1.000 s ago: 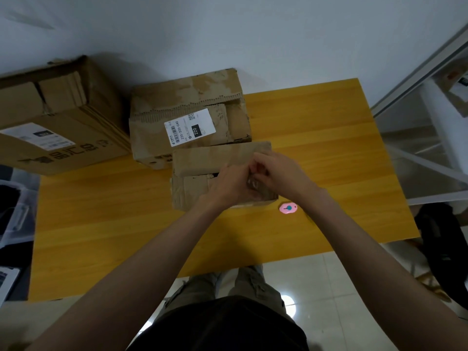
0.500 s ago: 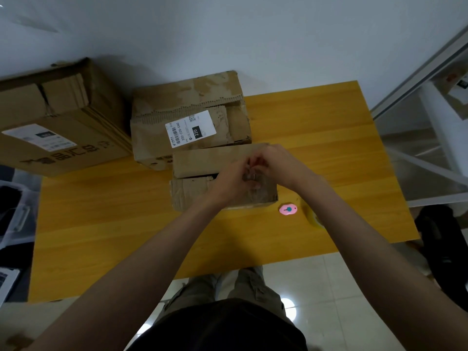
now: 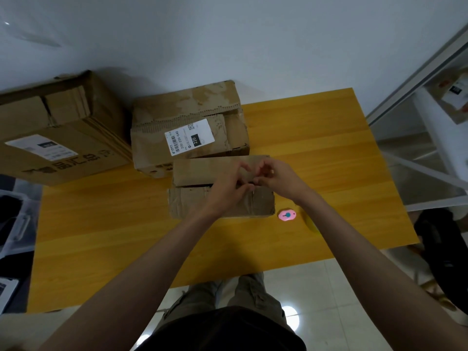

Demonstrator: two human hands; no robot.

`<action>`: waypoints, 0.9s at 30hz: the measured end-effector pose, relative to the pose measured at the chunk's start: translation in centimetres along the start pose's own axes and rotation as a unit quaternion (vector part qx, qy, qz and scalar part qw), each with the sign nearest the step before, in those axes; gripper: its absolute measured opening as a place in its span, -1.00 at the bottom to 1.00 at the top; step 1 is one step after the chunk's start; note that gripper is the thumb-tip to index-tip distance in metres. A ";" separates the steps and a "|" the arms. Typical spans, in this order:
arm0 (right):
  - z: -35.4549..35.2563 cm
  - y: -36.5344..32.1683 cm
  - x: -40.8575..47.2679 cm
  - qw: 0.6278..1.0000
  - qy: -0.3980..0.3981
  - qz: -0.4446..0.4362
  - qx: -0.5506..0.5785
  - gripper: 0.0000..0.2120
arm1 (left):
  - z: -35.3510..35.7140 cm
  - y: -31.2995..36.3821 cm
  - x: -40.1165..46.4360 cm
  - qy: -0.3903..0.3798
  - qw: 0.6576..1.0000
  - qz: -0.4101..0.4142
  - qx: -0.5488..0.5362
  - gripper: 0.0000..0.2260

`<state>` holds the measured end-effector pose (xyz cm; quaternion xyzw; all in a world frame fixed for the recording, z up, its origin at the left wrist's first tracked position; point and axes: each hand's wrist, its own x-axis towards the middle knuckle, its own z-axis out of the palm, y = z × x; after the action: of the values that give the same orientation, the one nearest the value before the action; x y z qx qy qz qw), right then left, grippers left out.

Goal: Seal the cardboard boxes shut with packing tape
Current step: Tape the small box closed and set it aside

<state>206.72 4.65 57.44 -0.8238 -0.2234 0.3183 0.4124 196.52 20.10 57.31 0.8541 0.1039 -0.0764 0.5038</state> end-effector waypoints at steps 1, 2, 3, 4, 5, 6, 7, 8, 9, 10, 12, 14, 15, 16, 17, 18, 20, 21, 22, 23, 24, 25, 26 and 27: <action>-0.1 0.1 -0.3 1.000 0.003 -0.002 0.017 -0.82 | -0.1 0.0 0.0 0.000 1.000 0.007 -0.002 -0.75; -0.1 0.1 -0.6 1.000 0.003 -0.006 0.028 -0.82 | -0.2 0.0 0.0 -0.001 1.000 0.010 -0.004 -0.79; -0.1 0.0 -0.9 0.999 0.002 -0.011 0.037 -0.82 | -0.2 0.0 0.0 0.000 1.000 0.013 -0.007 -0.82; 0.0 0.0 -1.2 0.999 0.002 -0.015 0.042 -0.81 | -0.3 -0.1 0.1 0.003 1.000 0.013 -0.006 -0.84; 0.0 0.0 -1.4 0.999 0.004 -0.019 0.047 -0.79 | -0.3 -0.1 0.2 0.008 1.000 0.013 -0.006 -0.86; 0.1 -0.1 -1.7 0.999 0.007 -0.023 0.047 -0.77 | -0.3 -0.2 0.4 0.012 1.000 0.013 -0.003 -0.87; 0.2 0.0 -1.8 0.999 0.014 -0.025 0.044 -0.76 | -0.3 -0.3 0.5 0.016 1.000 0.017 -0.003 -0.87; 0.3 0.1 -2.0 0.999 0.020 -0.025 0.038 -0.77 | -0.3 -0.3 0.5 0.018 1.000 0.021 -0.001 -0.87; 0.4 0.1 -2.2 0.999 0.023 -0.022 0.033 -0.78 | -0.3 -0.3 0.6 0.018 0.999 0.026 0.000 -0.88; 0.4 0.0 -2.4 0.999 0.021 -0.021 0.027 -0.81 | -0.4 -0.4 0.6 0.015 0.999 0.033 0.001 -0.89; 0.6 0.1 -2.8 0.999 0.015 -0.030 0.015 -0.85 | -0.3 -0.5 0.6 0.005 0.999 0.040 0.003 -0.88; 0.7 0.3 -3.0 0.999 0.022 -0.029 0.016 -0.86 | -0.3 -0.6 0.7 0.001 0.999 0.032 0.009 -0.86; 0.9 0.4 -3.0 0.999 0.027 -0.024 0.023 -0.86 | -0.3 -0.7 0.8 0.004 1.000 0.027 0.012 -0.86; 0.9 0.5 -3.1 0.999 0.031 -0.017 0.031 -0.86 | -0.3 -0.6 0.9 0.008 1.000 0.022 0.016 -0.87; 1.0 0.5 -3.1 0.999 0.032 -0.012 0.039 -0.85 | -0.3 -0.5 1.1 0.010 1.000 0.016 0.016 -0.88; 1.1 0.5 -3.2 0.998 0.032 -0.010 0.047 -0.83 | -0.3 -0.4 1.2 0.011 1.000 0.010 0.016 -0.89; 1.1 0.5 -3.2 0.997 0.031 -0.006 0.067 -0.82 | -0.3 0.0 1.5 0.014 1.000 0.005 0.023 -0.89; 1.0 0.5 -3.3 0.997 0.032 -0.003 0.076 -0.82 | -0.4 0.1 1.5 0.014 0.999 0.008 0.031 -0.88; 0.9 0.5 -3.3 0.996 0.032 0.001 0.082 -0.83 | -0.4 0.2 1.6 0.013 0.999 0.011 0.037 -0.88; 0.8 0.4 -3.4 0.996 0.030 0.003 0.083 -0.83 | -0.4 0.2 1.6 0.009 0.999 0.011 0.041 -0.89; 0.8 0.4 -3.4 0.996 0.027 0.003 0.079 -0.83 | -0.3 0.2 1.6 0.002 0.999 0.005 0.043 -0.90; 0.9 0.4 -3.4 0.997 0.023 0.004 0.077 -0.81 | -0.3 0.2 1.5 -0.003 0.999 -0.004 0.043 -0.91; 0.9 0.4 -3.4 0.997 0.021 0.006 0.077 -0.79 | -0.4 0.2 1.5 -0.007 0.999 -0.011 0.045 -0.92; 1.0 0.5 -3.3 0.996 0.017 0.010 0.085 -0.78 | -0.4 0.1 1.5 -0.009 0.999 -0.015 0.047 -0.93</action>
<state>203.76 2.82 57.71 -0.7935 -0.1801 0.3260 0.4813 198.02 20.54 57.22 0.8745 0.1082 -0.0964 0.4629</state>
